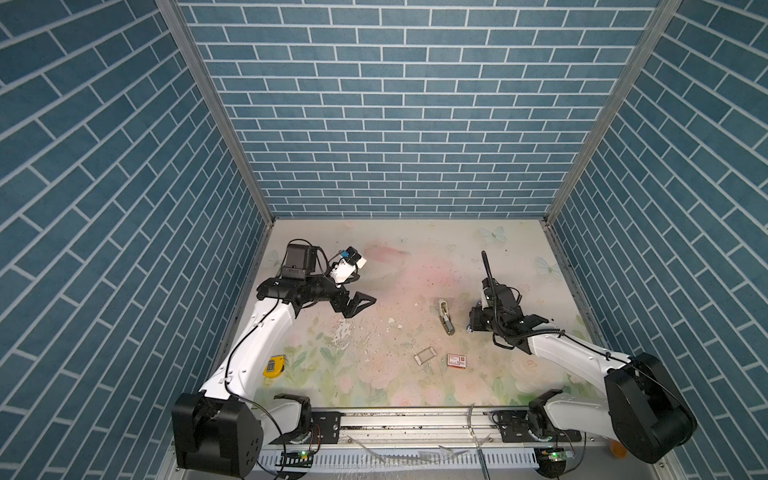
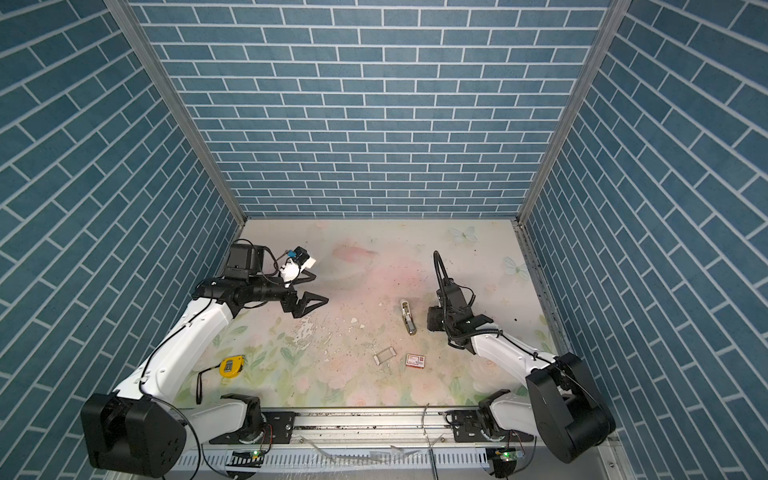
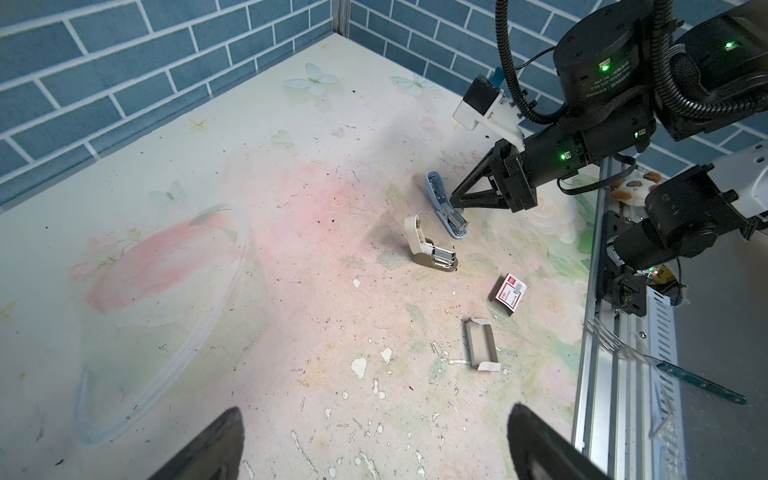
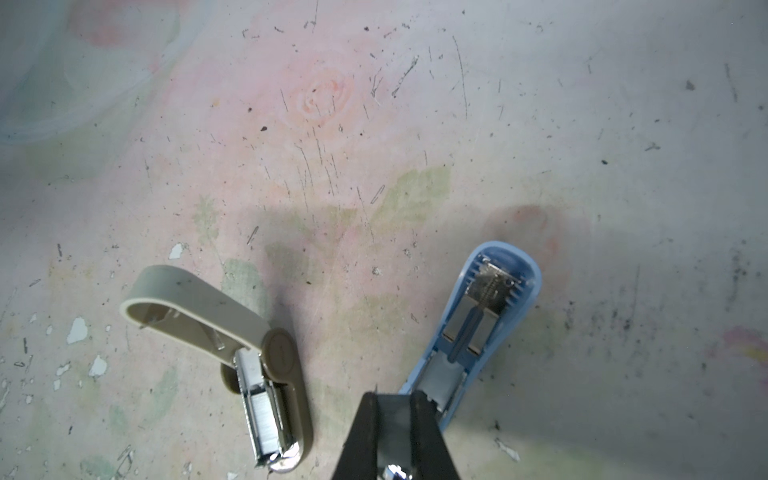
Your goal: Load the staples into the stapler
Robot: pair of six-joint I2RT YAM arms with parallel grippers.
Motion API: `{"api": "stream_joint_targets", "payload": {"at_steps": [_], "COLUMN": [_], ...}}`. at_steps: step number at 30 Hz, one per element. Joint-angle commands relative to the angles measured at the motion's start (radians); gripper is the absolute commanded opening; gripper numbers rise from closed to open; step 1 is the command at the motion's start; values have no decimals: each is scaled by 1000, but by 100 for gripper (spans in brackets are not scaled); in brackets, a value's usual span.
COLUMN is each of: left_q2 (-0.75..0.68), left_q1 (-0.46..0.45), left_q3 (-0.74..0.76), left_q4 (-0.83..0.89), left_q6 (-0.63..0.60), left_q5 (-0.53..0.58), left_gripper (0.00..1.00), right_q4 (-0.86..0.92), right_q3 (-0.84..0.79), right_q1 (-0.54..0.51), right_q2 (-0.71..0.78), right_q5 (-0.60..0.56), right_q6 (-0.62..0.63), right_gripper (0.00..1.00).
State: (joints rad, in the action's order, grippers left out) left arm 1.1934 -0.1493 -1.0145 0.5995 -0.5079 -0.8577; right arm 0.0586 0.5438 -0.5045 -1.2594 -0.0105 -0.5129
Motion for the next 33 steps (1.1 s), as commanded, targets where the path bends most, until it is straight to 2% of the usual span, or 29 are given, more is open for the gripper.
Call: {"api": "stream_joint_targets", "payload": {"at_steps": [1, 33], "left_q2": [-15, -21], "left_q1": [-6, -6], "left_q3": [15, 18], "left_q4": [-6, -3], "left_q6": [5, 10], "left_q5": [-19, -20], "left_gripper": [99, 100], "right_q4": [-42, 18], "right_q3": [-9, -25], "right_q1": [3, 4], "right_q2": [-18, -29], "right_q5": [-2, -17], "right_q6": [-45, -19], "right_gripper": [11, 11]}}
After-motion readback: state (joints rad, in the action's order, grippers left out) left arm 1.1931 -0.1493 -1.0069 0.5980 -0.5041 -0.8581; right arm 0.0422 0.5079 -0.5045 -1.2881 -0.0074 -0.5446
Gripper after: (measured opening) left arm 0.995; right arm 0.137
